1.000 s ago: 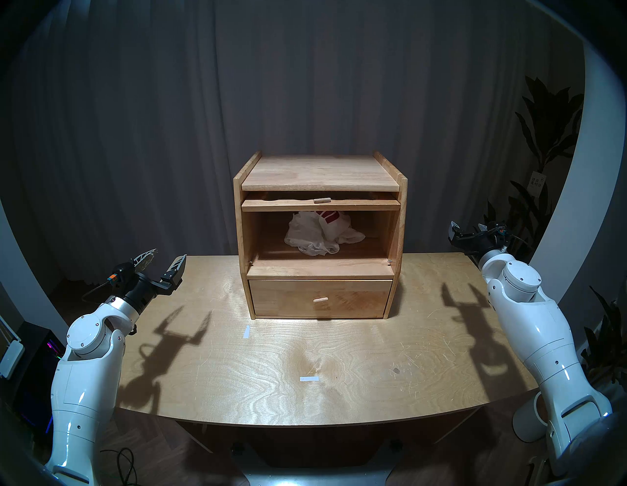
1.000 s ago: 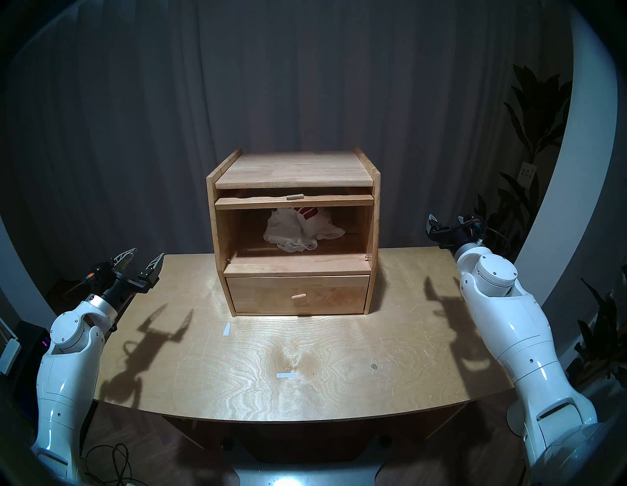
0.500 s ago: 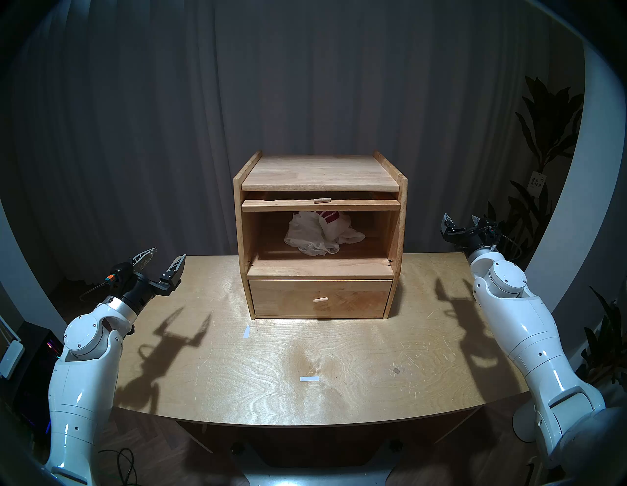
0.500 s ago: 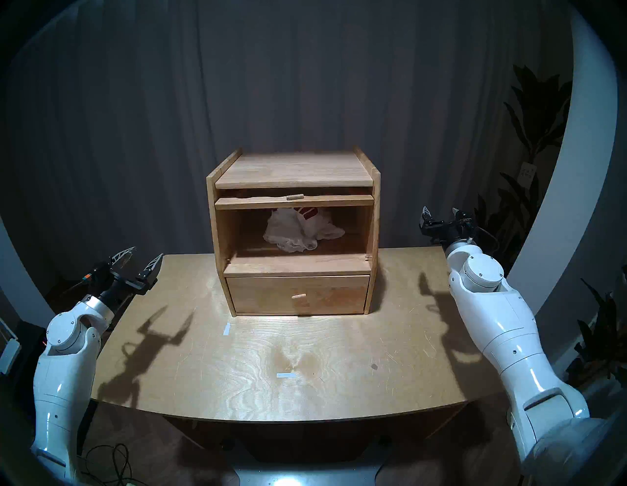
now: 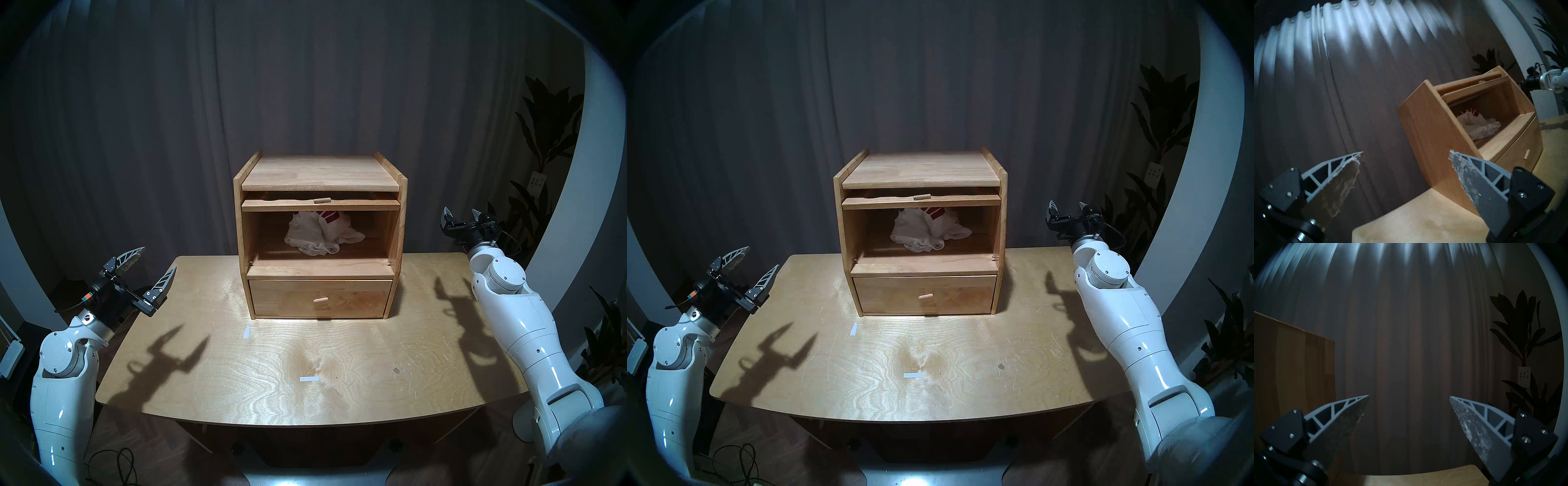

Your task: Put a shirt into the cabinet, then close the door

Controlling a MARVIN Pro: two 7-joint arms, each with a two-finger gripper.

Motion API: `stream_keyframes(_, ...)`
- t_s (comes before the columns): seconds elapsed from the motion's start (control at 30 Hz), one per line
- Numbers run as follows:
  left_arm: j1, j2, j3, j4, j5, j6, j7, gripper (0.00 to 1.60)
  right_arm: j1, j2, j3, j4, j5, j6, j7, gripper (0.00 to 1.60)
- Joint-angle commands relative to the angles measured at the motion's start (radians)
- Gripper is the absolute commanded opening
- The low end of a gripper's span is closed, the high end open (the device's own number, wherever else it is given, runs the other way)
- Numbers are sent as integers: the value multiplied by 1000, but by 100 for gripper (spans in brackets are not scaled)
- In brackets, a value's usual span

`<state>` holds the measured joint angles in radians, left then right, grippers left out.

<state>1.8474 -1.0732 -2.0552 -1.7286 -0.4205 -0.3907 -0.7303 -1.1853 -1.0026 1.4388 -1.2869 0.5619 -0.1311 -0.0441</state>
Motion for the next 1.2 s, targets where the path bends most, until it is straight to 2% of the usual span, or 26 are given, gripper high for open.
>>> stream_keyframes(0.0,13,-40,-4,-121,48,-123,-43,160,20,3,10,-12,0,-9,0,160)
stream_keyframes(0.1,19,-48,9,-143,70,-150,-57,160,20,3,10,-11,-2,-9,1,160)
stream_keyframes(0.23,27,-71,34,-172,145,-254,-79,160,20,2,11,-9,-5,-8,4,160)
stream_keyframes(0.37,28,-83,49,-181,194,-285,-84,160,21,2,12,-8,-6,-8,6,160)
stream_keyframes(0.47,37,-115,69,-189,260,-333,-85,160,22,1,13,-8,-8,-10,7,160)
stream_keyframes(0.5,34,-139,74,-194,301,-373,-70,160,22,0,14,-7,-9,-10,8,160)
stream_keyframes(0.53,32,-152,79,-198,337,-385,-62,160,23,0,15,-8,-9,-11,8,160)
stream_keyframes(0.57,32,-152,79,-198,337,-385,-62,160,23,0,15,-8,-9,-11,8,160)
stream_keyframes(0.6,19,-180,79,-204,398,-430,-42,160,23,-1,16,-7,-10,-12,9,160)
stream_keyframes(0.67,3,-195,80,-213,452,-442,-30,160,24,-2,17,-7,-11,-12,10,160)
stream_keyframes(0.7,3,-195,80,-213,452,-442,-30,160,24,-2,17,-7,-11,-12,10,160)
stream_keyframes(0.77,-19,-219,82,-217,532,-465,-17,160,24,-3,18,-6,-12,-12,11,160)
stream_keyframes(0.87,-33,-230,83,-227,599,-465,-13,160,23,-3,18,-5,-14,-10,13,160)
stream_keyframes(1.0,-58,-273,95,-235,710,-444,5,160,24,-4,19,-4,-16,-10,15,160)
stream_keyframes(1.07,-61,-277,100,-234,727,-442,5,160,24,-4,19,-4,-16,-10,15,160)
stream_keyframes(1.17,-79,-314,120,-237,800,-422,20,160,24,-5,20,-3,-18,-10,17,160)
